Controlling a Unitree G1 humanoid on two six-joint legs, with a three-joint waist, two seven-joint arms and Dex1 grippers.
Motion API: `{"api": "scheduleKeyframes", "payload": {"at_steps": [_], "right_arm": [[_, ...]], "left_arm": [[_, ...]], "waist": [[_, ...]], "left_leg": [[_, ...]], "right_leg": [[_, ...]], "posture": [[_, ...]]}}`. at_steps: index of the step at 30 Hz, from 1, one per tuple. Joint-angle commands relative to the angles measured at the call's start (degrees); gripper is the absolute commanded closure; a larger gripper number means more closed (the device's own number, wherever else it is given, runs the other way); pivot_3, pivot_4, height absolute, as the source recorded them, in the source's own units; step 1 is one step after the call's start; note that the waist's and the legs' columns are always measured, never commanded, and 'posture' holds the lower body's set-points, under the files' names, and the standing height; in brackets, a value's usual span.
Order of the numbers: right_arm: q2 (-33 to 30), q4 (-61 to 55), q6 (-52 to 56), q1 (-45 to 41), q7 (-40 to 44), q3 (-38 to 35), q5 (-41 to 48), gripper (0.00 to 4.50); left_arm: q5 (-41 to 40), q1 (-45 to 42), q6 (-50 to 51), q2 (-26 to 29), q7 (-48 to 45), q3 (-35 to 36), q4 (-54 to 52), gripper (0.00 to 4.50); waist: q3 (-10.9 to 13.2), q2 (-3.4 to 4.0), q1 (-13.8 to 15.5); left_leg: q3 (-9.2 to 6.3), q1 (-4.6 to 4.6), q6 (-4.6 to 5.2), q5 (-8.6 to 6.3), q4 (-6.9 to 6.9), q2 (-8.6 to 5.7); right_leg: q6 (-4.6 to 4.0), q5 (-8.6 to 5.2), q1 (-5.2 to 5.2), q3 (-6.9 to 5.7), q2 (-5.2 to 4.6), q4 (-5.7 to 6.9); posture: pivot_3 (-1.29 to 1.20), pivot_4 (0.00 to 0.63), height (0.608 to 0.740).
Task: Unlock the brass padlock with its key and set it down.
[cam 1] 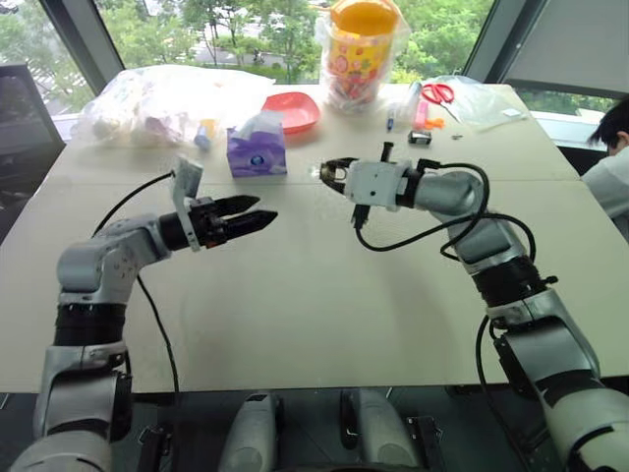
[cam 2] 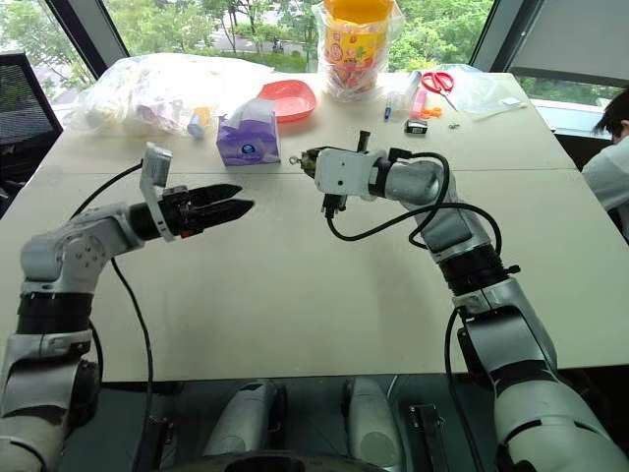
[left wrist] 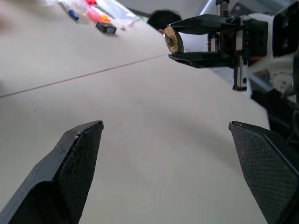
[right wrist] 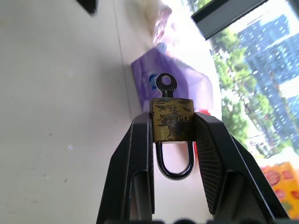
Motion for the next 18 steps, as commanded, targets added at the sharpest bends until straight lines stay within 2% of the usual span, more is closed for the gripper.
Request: {"api": "scheduleKeyframes", "payload": {"at_steps": [1,3,9,18], "right_arm": [[0.15,-4.19,-0.71,0.52,-2.59,-0.78,-2.18,3.81],[0.25,-5.17,-0.86,1.05,-3.34,-0.61,-3.22,3.81],[1.01,-7.18,0.3,2.33,-4.54,-0.58,-4.49,3.81],[1.35,-10.34,1.97,4.15,-4.91,-0.52,-5.32,3.81]], "left_arm": [[0.02,-4.86,-0.99,-0.96,-3.86,-0.61,4.52,1.45],[1.07,-7.93,-1.62,-2.19,-4.7,-1.35,7.64,2.19],[5.26,-13.42,-5.34,-3.76,-8.99,-4.28,14.44,2.19],[8.37,-17.07,-8.69,-5.93,-10.78,-4.09,20.98,2.19]], "waist": [[0.0,0.0,0.04],[0.0,0.0,0.05],[0.0,0.0,0.08],[0.0,-0.01,0.08]], "left_leg": [[0.03,0.0,0.0,0.0,0.0,-0.01],[0.06,0.0,0.0,0.0,0.02,-0.01],[0.06,-0.02,0.01,0.0,0.01,-0.03],[0.05,-0.01,0.01,0.0,0.02,-0.02]], "right_leg": [[0.0,0.0,0.0,0.01,-0.02,0.01],[0.0,0.0,0.0,0.03,-0.02,-0.01],[-0.01,0.0,0.02,0.05,-0.02,-0.05],[0.0,0.0,0.01,0.05,-0.02,-0.03]], "posture": [[0.0,0.15,0.74],[0.0,0.15,0.74],[0.0,0.15,0.74],[0.0,0.15,0.74]]}}
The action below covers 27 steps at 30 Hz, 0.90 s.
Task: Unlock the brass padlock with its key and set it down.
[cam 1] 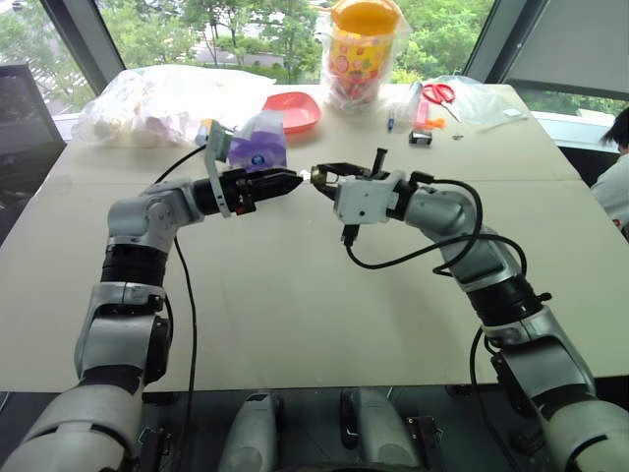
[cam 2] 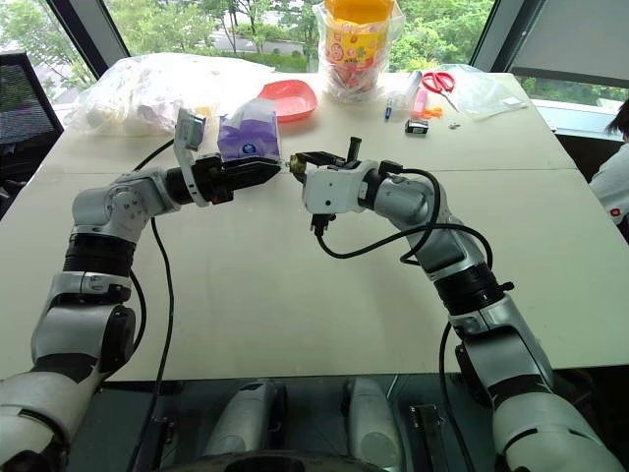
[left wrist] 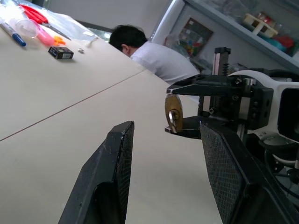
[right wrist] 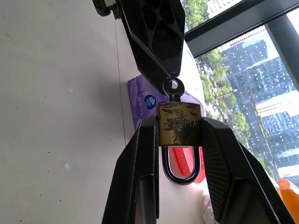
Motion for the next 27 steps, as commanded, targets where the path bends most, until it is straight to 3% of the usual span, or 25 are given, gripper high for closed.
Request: {"api": "scheduleKeyframes", "payload": {"at_steps": [1,7,10,14,19,24,27], "right_arm": [[0.27,-3.42,0.38,0.33,-0.9,-1.03,-0.13,3.81],[0.64,-5.16,1.3,1.07,-0.74,-0.71,-0.24,3.81],[0.77,-5.62,1.49,1.17,-0.65,-0.57,-0.26,3.81],[0.93,-5.84,1.48,0.98,-0.64,-0.42,-0.35,3.81],[1.08,-6.35,1.5,1.38,-0.14,-0.18,-0.47,3.81],[1.39,-6.89,3.42,2.02,1.78,-0.44,1.35,3.81],[1.92,-7.94,6.7,2.66,4.08,-1.35,4.28,3.81]], "left_arm": [[0.77,-1.91,-1.53,-0.25,-1.2,0.58,0.34,2.19],[1.37,-1.49,-1.65,-0.57,-2.42,0.41,-0.19,2.19],[1.85,-1.22,-1.72,-0.55,-3.1,-0.01,-0.56,3.0],[2.58,-1.01,-1.97,-0.67,-3.44,-0.13,-0.84,4.46],[3.84,-0.85,-3.63,-0.87,-2.84,-0.42,-1.62,4.46],[10.01,0.95,-12.52,-0.11,-2.96,-4.21,-4.84,4.46],[17.84,3.76,-22.93,2.18,-4.02,-9.64,-7.17,4.46]], "waist": [[0.0,0.0,0.03],[0.0,0.0,0.03],[0.0,0.0,0.03],[0.0,0.0,0.05],[0.0,0.0,0.03],[0.0,0.0,0.06],[0.0,0.0,0.08]], "left_leg": [[0.0,0.0,0.0,0.0,0.0,0.0],[0.0,-0.01,0.0,0.0,0.0,0.0],[-0.01,-0.01,0.0,0.0,0.0,0.0],[-0.01,-0.01,0.0,0.0,0.0,0.0],[-0.01,-0.01,0.0,0.0,0.0,0.0],[-0.01,-0.01,0.0,0.0,0.0,0.0],[-0.01,-0.01,0.0,0.0,0.0,0.0]], "right_leg": [[0.0,0.0,0.0,0.0,0.0,0.0],[0.0,0.0,0.0,0.0,0.0,0.0],[0.0,0.0,0.0,0.0,0.0,0.0],[0.0,0.0,0.0,0.0,0.0,0.0],[0.0,0.0,0.0,0.0,0.0,0.0],[0.0,0.0,0.0,0.0,0.0,0.0],[-0.01,0.0,0.0,0.0,0.0,0.0]], "posture": [[0.0,0.15,0.74],[0.0,0.15,0.74],[0.0,0.15,0.74],[0.0,0.15,0.74],[0.0,0.15,0.74],[0.0,0.15,0.74],[0.0,0.15,0.74]]}}
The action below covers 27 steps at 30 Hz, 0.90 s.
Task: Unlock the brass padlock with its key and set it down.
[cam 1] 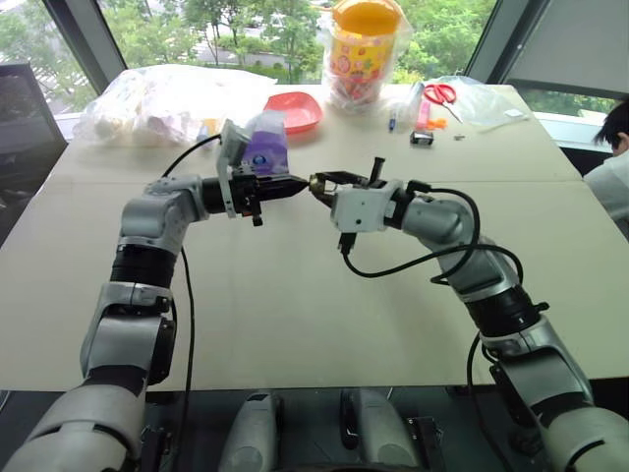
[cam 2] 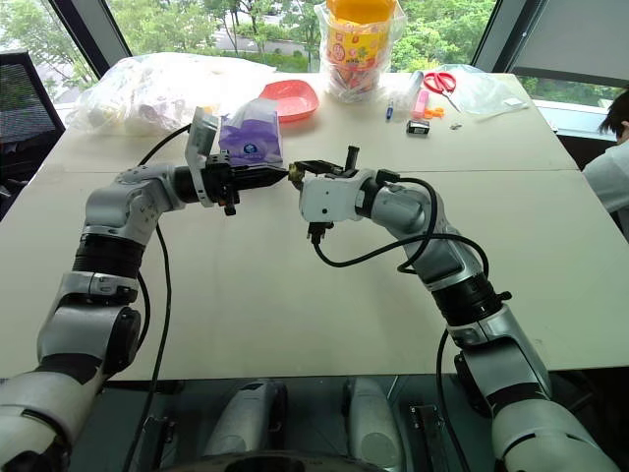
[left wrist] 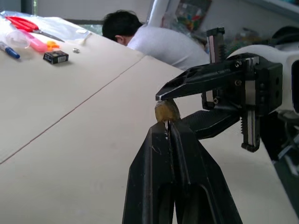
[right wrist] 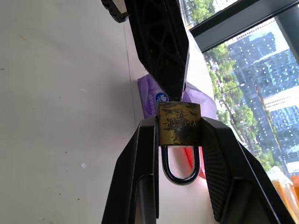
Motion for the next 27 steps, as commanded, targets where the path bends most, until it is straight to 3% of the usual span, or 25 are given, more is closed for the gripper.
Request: {"api": "scheduleKeyframes", "payload": {"at_steps": [1,7,12,15,20,27], "right_arm": [[1.05,-4.91,2.35,-0.52,1.9,-1.67,4.26,3.81],[1.97,-6.75,6.52,0.05,4.39,-2.06,6.76,3.81],[0.63,-5.27,3.21,-0.91,2.34,-1.34,3.14,3.81],[0.02,-4.16,0.6,-1.35,0.79,-1.05,1.08,3.81],[-0.38,-2.77,-2.43,-2.03,-1.34,-0.57,-0.74,3.81],[0.08,-1.76,-4.02,-2.7,-2.44,-0.52,-1.57,3.81]], "left_arm": [[8.24,1.86,-10.25,2.32,-0.28,-5.16,-2.73,4.46],[13.85,3.73,-22.76,4.27,-1.67,-8.97,-5.57,4.46],[-2.1,0.79,7.99,3.35,-1.66,-0.33,-5.22,4.46],[-7.42,0.24,17.6,4.16,-2.31,2.74,-5.65,3.57],[-9.04,-0.02,20.94,3.1,1.41,5.22,-5.9,1.66],[-9.3,-1.06,20.36,0.77,3.47,5.47,-5.35,1.66]], "waist": [[0.0,0.0,0.03],[0.0,0.0,0.07],[0.0,0.0,0.04],[0.01,0.0,-0.21],[0.01,0.0,-0.09],[0.01,0.0,0.0]], "left_leg": [[0.0,0.0,0.0,0.0,0.0,0.0],[0.01,0.0,0.0,0.0,0.0,0.02],[0.01,0.0,0.0,0.0,0.02,0.01],[0.0,-0.01,0.01,0.0,0.03,0.01],[-0.06,-0.01,0.01,0.0,0.0,0.02],[-0.04,-0.01,0.0,0.0,0.02,-0.01]], "right_leg": [[0.0,0.0,0.0,0.0,0.0,0.0],[-0.02,-0.01,-0.01,0.01,0.0,0.0],[0.0,-0.01,0.0,0.01,0.0,0.0],[0.02,-0.01,-0.01,0.0,0.01,0.01],[0.05,-0.03,-0.01,-0.01,0.03,0.03],[0.04,-0.03,0.0,0.0,-0.01,0.02]], "posture": [[0.0,0.15,0.74],[0.0,0.15,0.74],[0.0,0.15,0.74],[0.0,0.15,0.74],[0.0,0.15,0.74],[0.0,0.15,0.74]]}}
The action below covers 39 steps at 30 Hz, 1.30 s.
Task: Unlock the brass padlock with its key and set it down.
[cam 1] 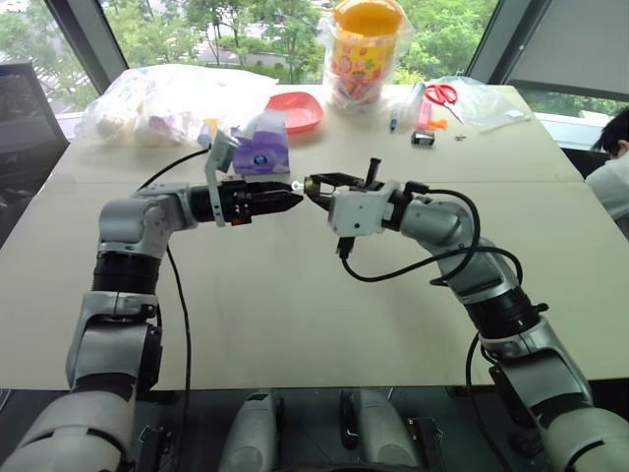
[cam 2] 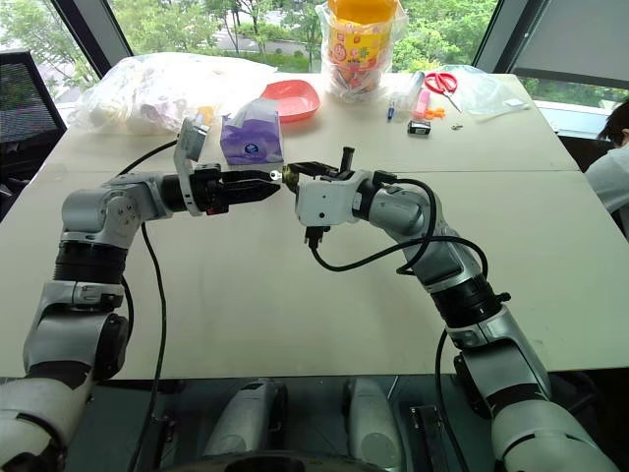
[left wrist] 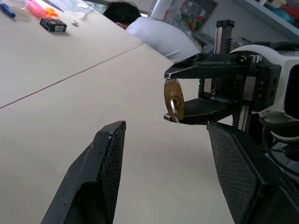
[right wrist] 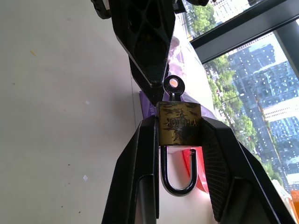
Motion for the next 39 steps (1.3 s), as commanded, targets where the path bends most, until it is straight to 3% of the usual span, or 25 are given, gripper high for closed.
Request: {"api": "scheduleKeyframes", "payload": {"at_steps": [1,7,10,15,23,30,31,35,36,37,39], "right_arm": [[0.24,-0.73,-1.15,-2.11,-1.18,-0.79,-0.23,3.81],[0.4,-1.39,-0.97,-2.02,-1.2,-0.79,-0.57,3.81],[0.41,-1.74,-0.81,-1.83,-1.23,-0.82,-0.73,3.81],[0.5,-2.29,-0.58,-1.53,-1.24,-0.84,-1.0,3.81],[0.61,-2.3,0.02,-1.26,-1.2,-1.25,-0.84,3.81],[-0.76,-2.09,2.99,-0.43,-1.04,-2.41,-1.08,0.36],[-1.26,-2.23,3.88,-0.12,-0.98,-2.62,-1.41,0.04],[-2.17,-5.94,12.02,3.63,0.79,-7.55,4.79,0.04],[-1.5,-7.29,14.54,4.36,0.76,-9.16,6.99,0.72],[-0.35,-10.88,21.22,5.49,2.37,-11.86,12.69,0.99],[4.26,-17.78,36.52,6.27,2.47,-18.22,26.05,2.12]], "left_arm": [[-0.04,-2.02,-1.92,-0.76,0.68,0.67,-0.47,1.66],[-0.67,-4.24,-2.43,-2.65,1.26,1.25,2.25,1.66],[-0.42,-4.7,-2.84,-3.13,1.19,1.17,3.41,2.5],[0.01,-4.55,-3.15,-3.37,0.47,0.01,3.4,4.44],[1.06,-4.08,-3.9,-2.56,0.16,-0.61,3.33,4.48],[1.15,-3.03,-4.23,-2.18,0.3,-0.15,2.27,4.5],[1.09,-2.79,-4.16,-2.07,0.31,-0.09,1.99,4.5],[0.66,-1.92,-3.76,-1.11,0.22,0.43,0.89,4.5],[0.52,-1.78,-3.71,-0.86,0.14,0.49,0.69,4.5],[0.33,-1.41,-4.29,-0.36,-0.9,0.4,0.1,4.5],[-0.43,-0.55,-5.72,0.11,-3.34,0.26,-1.71,4.5]], "waist": [[0.0,0.0,-0.05],[0.0,0.0,-0.06],[0.0,0.0,-0.06],[0.0,0.0,-0.08],[0.0,0.0,-0.08],[0.0,0.0,-0.06],[0.0,0.0,-0.04],[0.0,0.0,0.07],[0.0,0.0,0.06],[0.0,0.0,0.05],[0.0,0.0,-0.09]], "left_leg": [[0.0,0.0,0.0,0.0,0.0,0.0],[0.0,0.0,0.0,0.0,0.0,0.0],[0.0,0.01,0.0,0.0,0.0,0.0],[0.0,0.0,0.0,0.0,-0.01,0.0],[0.0,0.0,0.0,0.0,-0.01,0.0],[0.0,0.0,0.0,0.0,0.0,0.0],[0.0,0.0,0.0,0.0,-0.01,0.0],[0.0,-0.01,0.0,0.0,-0.01,0.0],[0.0,-0.01,0.0,0.0,-0.01,0.0],[-0.01,-0.01,0.0,0.0,-0.01,0.0],[-0.01,-0.01,0.0,0.0,-0.02,0.02]], "right_leg": [[0.0,0.0,0.0,0.0,0.0,0.0],[0.0,0.0,0.0,0.0,0.01,0.01],[0.0,0.0,0.0,0.0,0.01,0.0],[0.0,0.0,0.0,0.0,0.01,0.0],[0.0,0.0,0.0,0.0,0.01,0.0],[0.0,0.0,0.0,0.0,0.01,0.0],[0.0,0.0,0.0,0.0,0.01,0.0],[0.0,0.0,0.0,0.0,0.0,-0.01],[0.0,0.0,0.0,0.0,0.0,-0.02],[0.0,0.0,0.0,0.0,0.0,-0.01],[-0.01,0.0,0.0,0.0,0.0,0.0]], "posture": [[0.0,0.15,0.74],[0.0,0.15,0.74],[0.0,0.15,0.74],[0.0,0.15,0.74],[0.0,0.15,0.74],[0.0,0.15,0.74],[0.0,0.15,0.74],[0.0,0.15,0.74],[0.0,0.15,0.74],[0.0,0.15,0.74],[0.0,0.15,0.74]]}}
